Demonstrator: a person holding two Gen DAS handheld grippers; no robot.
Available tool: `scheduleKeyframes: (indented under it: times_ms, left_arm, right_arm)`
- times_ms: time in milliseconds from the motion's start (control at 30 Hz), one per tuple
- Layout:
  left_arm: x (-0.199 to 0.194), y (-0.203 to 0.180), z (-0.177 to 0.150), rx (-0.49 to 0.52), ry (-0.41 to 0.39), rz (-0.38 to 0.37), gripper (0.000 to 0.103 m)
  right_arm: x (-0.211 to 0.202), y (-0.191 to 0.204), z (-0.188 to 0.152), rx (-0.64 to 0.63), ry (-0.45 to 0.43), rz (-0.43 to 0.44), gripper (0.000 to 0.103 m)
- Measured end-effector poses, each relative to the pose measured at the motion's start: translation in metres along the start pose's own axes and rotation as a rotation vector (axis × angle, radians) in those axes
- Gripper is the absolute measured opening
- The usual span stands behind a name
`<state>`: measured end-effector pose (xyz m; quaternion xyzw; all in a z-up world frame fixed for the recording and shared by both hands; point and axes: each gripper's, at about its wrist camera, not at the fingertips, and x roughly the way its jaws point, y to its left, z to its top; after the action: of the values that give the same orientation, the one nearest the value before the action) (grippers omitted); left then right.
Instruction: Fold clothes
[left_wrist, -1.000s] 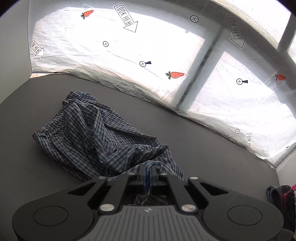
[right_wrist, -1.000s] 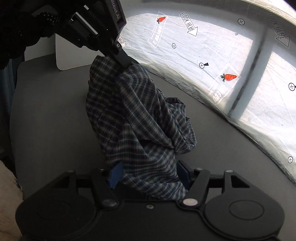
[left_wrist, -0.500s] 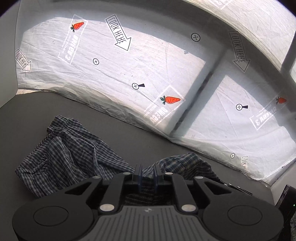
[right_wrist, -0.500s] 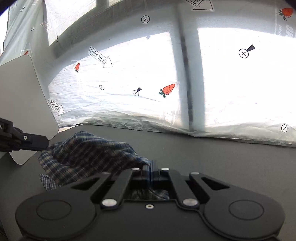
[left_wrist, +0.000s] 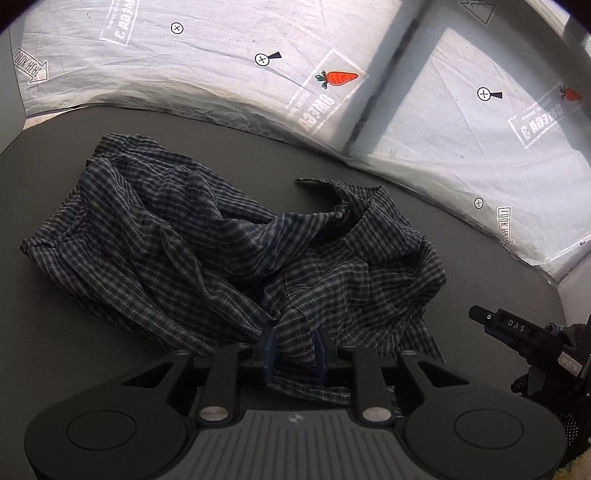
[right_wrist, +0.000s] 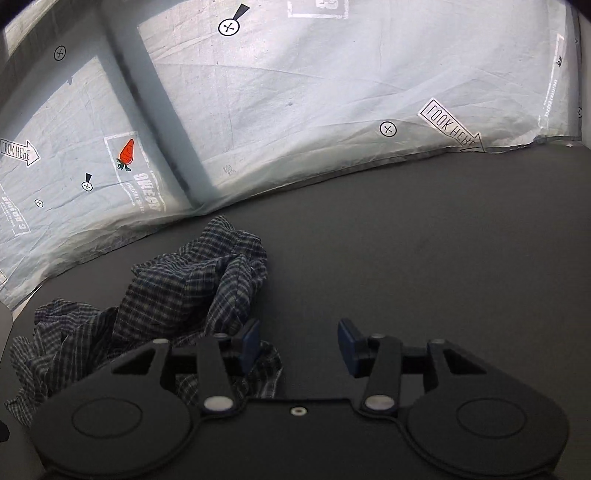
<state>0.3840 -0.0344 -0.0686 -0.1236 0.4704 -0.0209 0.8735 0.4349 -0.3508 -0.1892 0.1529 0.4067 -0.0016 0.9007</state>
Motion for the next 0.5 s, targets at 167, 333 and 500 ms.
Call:
scheduleKeyframes:
  times_ms: [167,333,500]
  left_arm:
    - [0.007,-0.027,-0.020,0.106,0.052,0.000,0.034]
    - [0.011,-0.079,-0.054,0.377,0.059,0.002,0.051]
    - [0.020,-0.138,-0.108,0.751,0.030,0.006,0.063]
  right_arm:
    - [-0.020,-0.034,-0.051,0.055,0.090,-0.043,0.050]
    - [-0.048,-0.066,-0.074,0.166,0.084,-0.078,0.051]
    - [-0.072,-0.093,-0.080,0.176,0.045,-0.129,0.052]
